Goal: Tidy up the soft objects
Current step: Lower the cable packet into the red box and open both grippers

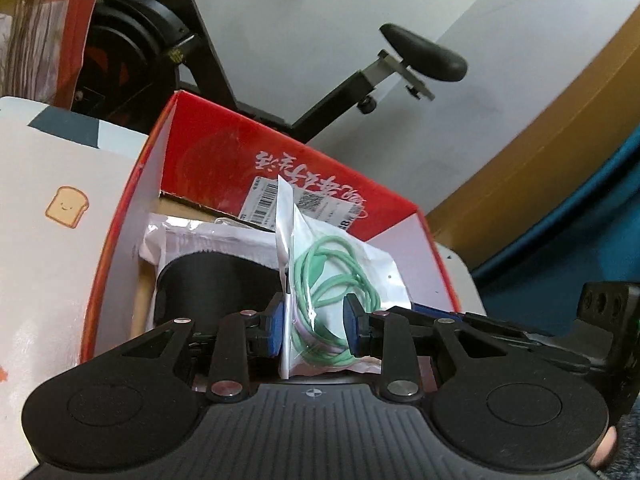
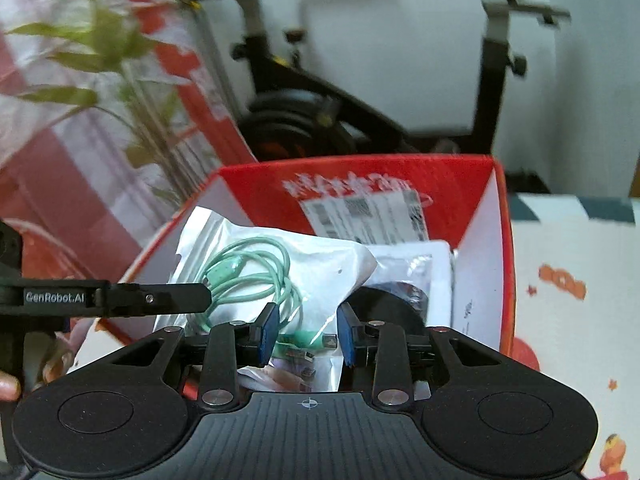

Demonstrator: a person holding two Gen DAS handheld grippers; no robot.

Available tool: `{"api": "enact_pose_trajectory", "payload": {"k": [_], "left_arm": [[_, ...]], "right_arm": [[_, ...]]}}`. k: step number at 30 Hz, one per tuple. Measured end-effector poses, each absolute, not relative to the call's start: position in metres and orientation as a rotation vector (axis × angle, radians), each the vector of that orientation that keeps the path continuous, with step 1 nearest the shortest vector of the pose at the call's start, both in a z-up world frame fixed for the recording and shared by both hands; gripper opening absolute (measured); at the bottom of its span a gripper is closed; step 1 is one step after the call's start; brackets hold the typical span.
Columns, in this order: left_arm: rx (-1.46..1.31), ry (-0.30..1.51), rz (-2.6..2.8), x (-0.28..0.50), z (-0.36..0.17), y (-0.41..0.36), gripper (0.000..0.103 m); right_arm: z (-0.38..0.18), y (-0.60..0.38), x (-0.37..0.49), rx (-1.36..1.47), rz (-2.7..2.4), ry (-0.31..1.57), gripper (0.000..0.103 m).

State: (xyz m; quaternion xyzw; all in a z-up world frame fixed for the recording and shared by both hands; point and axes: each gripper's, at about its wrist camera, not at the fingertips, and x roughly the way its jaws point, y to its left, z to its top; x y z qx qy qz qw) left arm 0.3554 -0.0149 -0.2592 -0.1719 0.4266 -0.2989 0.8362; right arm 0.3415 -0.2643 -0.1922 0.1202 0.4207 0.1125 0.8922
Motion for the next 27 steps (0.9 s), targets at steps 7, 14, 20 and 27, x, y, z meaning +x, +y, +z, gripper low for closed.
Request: {"api": "enact_pose_trajectory", "payload": {"k": [7,14,20,27], "left_arm": [[-0.296,0.9,-0.576,0.379,-0.264,-0.026,0.031],[-0.187,0.827,-0.521,0.387,-0.254,-0.035,0.034],[-0.076,0.708,-0.499,0.364,-0.242,-0.034,0.05],[0.0,0.574,-0.469,0.319,-0.22,-0.026,0.084]], "right_arm": [[-0.201,-0.254,0.368,0.163,0.19,0.906,0.03],[-0.2,-0.246,0.376,0.084,0.132,0.869,0.031],[-0.192,-0.244,0.361,-0.014,0.127,0.79,0.033],[-0.175,-0.258,0.323,0.048,0.136,0.66,0.047]]}}
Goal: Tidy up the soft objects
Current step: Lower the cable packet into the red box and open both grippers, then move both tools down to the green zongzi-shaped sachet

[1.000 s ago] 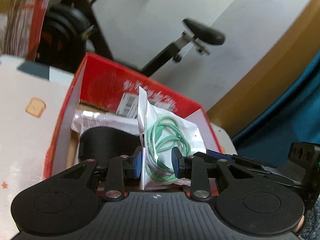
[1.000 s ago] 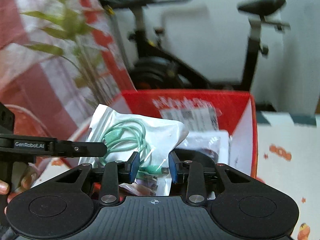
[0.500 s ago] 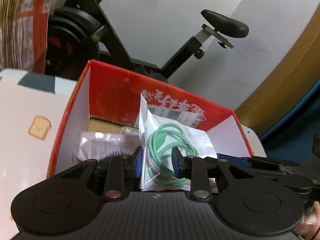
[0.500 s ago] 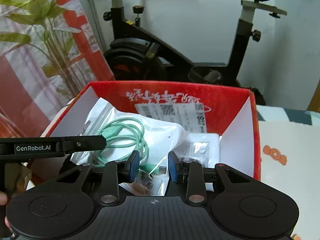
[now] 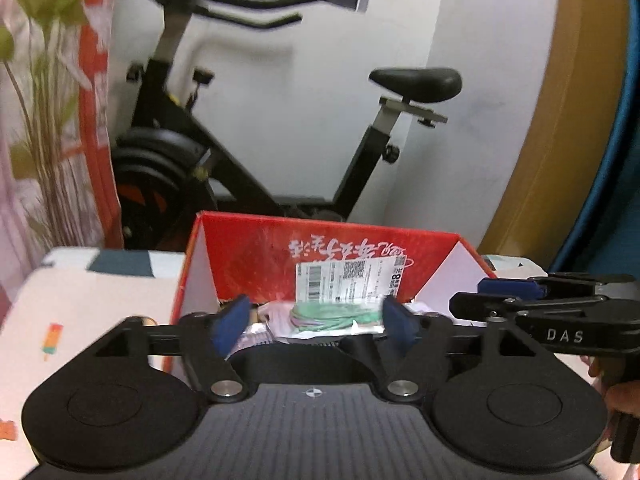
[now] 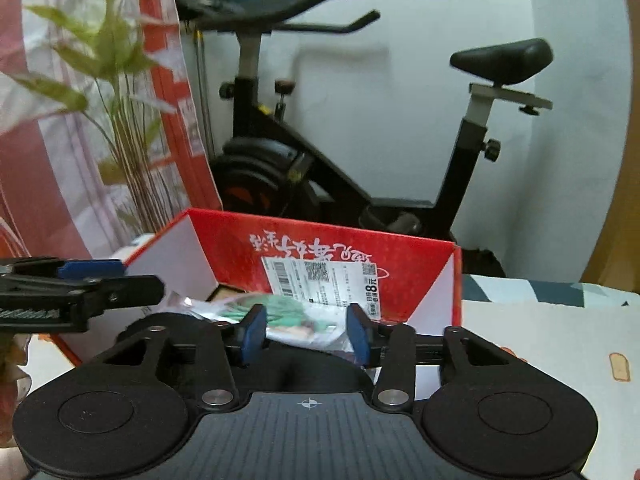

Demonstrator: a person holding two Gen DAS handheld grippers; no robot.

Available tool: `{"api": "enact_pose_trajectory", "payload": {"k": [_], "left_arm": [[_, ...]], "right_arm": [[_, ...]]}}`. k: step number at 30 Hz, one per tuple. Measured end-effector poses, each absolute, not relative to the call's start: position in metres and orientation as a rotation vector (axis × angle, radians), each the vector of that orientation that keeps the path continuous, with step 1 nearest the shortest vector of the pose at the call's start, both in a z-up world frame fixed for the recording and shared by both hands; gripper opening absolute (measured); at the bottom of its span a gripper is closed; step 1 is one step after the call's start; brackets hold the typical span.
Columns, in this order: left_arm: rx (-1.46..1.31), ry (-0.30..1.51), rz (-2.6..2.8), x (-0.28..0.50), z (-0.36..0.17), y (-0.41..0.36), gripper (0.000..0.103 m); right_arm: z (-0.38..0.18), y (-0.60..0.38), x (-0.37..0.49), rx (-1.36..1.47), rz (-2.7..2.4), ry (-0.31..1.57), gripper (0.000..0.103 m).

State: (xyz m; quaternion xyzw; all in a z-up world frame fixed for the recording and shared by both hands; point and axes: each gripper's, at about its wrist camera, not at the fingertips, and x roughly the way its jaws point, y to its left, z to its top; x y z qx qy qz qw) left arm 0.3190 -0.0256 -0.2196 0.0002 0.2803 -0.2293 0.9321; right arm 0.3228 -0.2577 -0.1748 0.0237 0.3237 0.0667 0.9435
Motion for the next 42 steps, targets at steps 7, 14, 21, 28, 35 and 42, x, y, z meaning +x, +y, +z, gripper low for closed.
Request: {"api": "enact_pose_trajectory", "payload": {"k": [7,14,21,28,35,42], "left_arm": [[0.071,0.503,-0.432,0.274,-0.21,-0.028,0.099],[0.053,0.527,-0.383,0.244,-0.22,-0.017,0.103],[0.018,0.556,-0.3,0.22,-0.236,-0.005,0.103],[0.017,0.566,-0.27,0.199,-0.251,-0.002,0.103],[-0.012,0.624,-0.309,0.188,-0.27,-0.006,0.103],[-0.024,0.652,-0.322,0.194,-0.278,-0.013,0.102]], "right_arm": [[-0.169,-0.266,0.277,0.081,0.141,0.565,0.089],[-0.172,-0.271,0.233,0.119,0.118,0.52,0.103],[-0.191,-0.266,0.189,0.041,0.083,0.48,0.103],[-0.224,-0.268,0.159,0.065,0.111,0.488,0.102],[-0.261,-0.27,0.147,0.128,0.154,0.555,0.08],[-0.276,-0.267,0.151,0.136,0.207,0.581,0.064]]}}
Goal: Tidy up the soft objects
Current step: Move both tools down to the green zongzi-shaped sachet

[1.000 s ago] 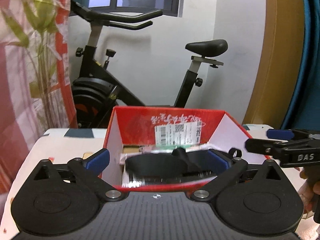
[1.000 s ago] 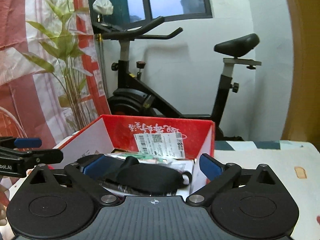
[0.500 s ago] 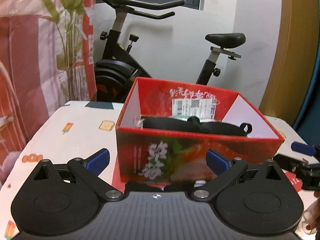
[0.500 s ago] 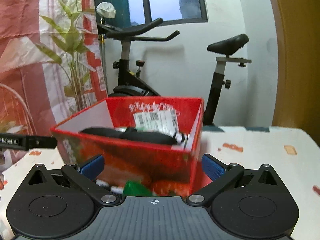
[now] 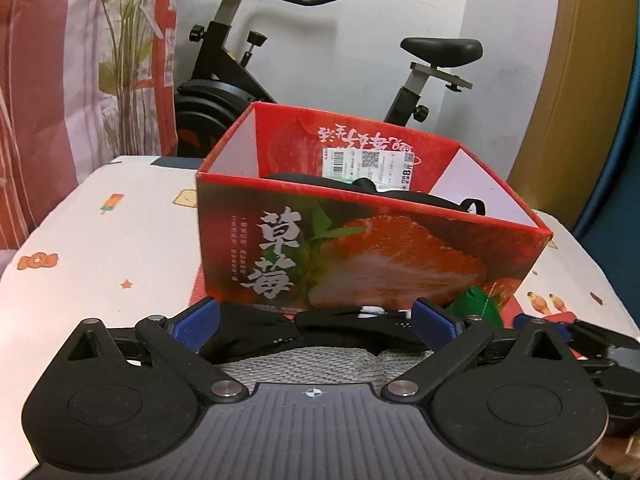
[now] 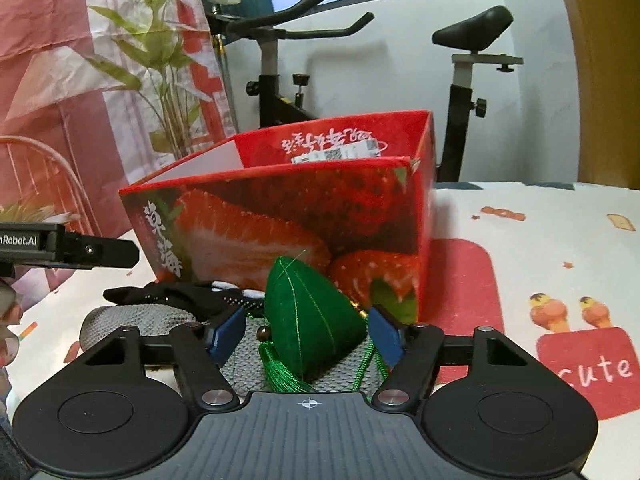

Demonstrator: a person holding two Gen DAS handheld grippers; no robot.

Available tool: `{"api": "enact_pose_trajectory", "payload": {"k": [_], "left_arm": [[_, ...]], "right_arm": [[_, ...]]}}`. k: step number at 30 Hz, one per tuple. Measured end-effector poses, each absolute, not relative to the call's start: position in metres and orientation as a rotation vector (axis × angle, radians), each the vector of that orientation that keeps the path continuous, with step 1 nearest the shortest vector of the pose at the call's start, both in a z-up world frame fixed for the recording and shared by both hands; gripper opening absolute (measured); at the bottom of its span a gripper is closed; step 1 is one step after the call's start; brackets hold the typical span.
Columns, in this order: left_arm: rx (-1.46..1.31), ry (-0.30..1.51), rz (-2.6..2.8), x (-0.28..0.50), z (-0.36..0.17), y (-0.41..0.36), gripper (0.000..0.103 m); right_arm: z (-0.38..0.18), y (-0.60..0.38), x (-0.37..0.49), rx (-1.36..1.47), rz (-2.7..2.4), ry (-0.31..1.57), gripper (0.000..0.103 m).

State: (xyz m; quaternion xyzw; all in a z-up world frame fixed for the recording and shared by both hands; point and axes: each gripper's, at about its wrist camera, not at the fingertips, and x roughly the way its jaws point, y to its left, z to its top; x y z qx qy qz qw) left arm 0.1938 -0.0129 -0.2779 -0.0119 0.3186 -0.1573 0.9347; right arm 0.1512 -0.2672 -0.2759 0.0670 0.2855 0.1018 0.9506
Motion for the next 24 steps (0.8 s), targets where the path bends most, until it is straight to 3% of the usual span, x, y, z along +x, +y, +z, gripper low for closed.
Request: {"api": "enact_pose_trajectory", "payload": {"k": [6,10,13,24], "left_arm": [[-0.061,0.683,-0.337,0.199,-0.281,-0.022,0.099],[-0.075,0.723,-0.374,0.203,-0.287,-0.034,0.09],[-0.077,0.744,-0.417,0.204,-0.292,-0.047,0.084],[-0.138,0.809,-0.536,0.218,-0.303,-0.087,0.073]], "right_arm": [[-0.285,-0.265,0.157,0.095,0.21,0.61,0.057],[-0.289,-0.268,0.159,0.106,0.218,0.619,0.054],[-0.29,-0.269,0.159,0.109,0.226,0.613,0.046],[-0.291,-0.269,0.158,0.087,0.29,0.596,0.045]]}}
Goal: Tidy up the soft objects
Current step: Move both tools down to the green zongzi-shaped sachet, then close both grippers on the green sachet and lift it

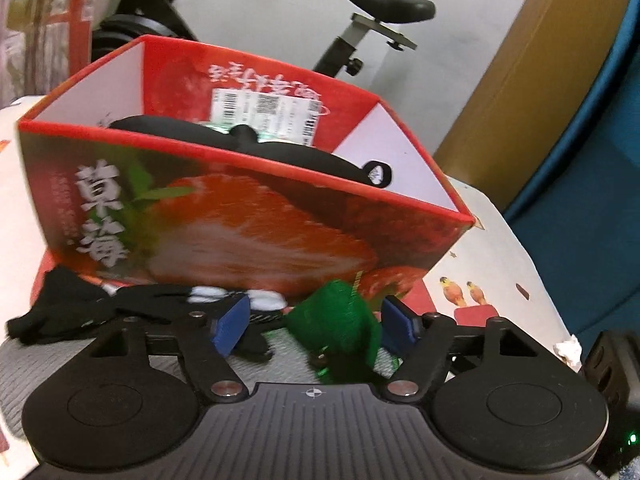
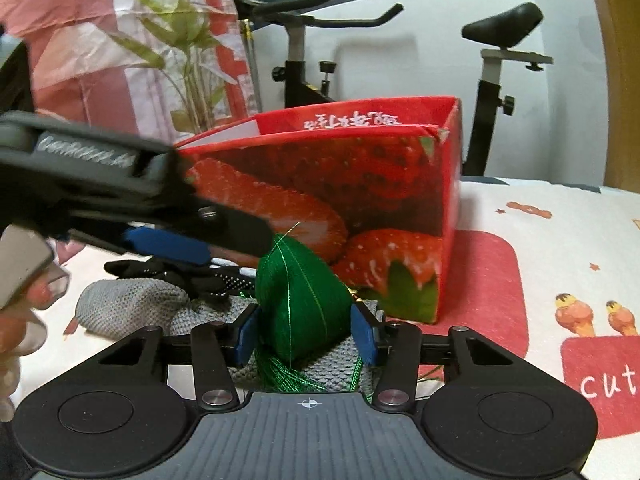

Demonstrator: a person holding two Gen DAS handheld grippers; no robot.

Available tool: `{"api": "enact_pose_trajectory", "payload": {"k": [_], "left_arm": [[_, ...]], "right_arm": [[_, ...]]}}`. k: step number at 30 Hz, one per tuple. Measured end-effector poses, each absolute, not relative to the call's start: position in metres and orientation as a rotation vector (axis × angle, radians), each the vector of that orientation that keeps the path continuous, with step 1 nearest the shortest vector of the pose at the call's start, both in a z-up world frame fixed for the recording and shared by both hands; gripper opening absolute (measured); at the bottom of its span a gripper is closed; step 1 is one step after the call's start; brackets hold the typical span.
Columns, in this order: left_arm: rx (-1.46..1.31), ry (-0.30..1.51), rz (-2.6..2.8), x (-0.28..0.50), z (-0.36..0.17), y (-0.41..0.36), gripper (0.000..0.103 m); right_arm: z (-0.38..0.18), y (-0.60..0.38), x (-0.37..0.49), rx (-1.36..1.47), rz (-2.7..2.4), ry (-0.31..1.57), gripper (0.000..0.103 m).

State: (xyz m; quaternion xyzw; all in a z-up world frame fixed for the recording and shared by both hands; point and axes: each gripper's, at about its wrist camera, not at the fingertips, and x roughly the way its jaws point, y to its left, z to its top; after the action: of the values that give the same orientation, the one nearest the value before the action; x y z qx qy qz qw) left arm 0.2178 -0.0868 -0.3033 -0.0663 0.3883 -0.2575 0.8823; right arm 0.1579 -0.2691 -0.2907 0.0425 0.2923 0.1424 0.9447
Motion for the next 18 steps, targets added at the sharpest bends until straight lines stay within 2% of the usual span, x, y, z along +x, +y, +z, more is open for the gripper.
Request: {"api": "enact_pose_trajectory", "payload": {"k": [5,9,14,18], "left_arm": [[-0.154,0.838,-0.553,0.227,-0.31,-0.097,0.068],[-0.15,0.85,-0.583,0.231,-0.316,-0.101,0.058],[-0.169,0.867,-0.583,0.241,-0.327,-0.1,0.057],[-0.17,0.858,-0.59,0.239,-0.328,-0.1,0.051]], "right_arm": [[-0.291,-0.27,0.159,0.075,0.306,0.592,0.045],[-0.291,-0.272,0.16,0.082,0.31,0.59,0.045],[-0.292,-0.271,0.16,0.078,0.31,0.59,0.045],[-0.292,-0.271,0.16,0.082,0.31,0.594,0.045]]}}
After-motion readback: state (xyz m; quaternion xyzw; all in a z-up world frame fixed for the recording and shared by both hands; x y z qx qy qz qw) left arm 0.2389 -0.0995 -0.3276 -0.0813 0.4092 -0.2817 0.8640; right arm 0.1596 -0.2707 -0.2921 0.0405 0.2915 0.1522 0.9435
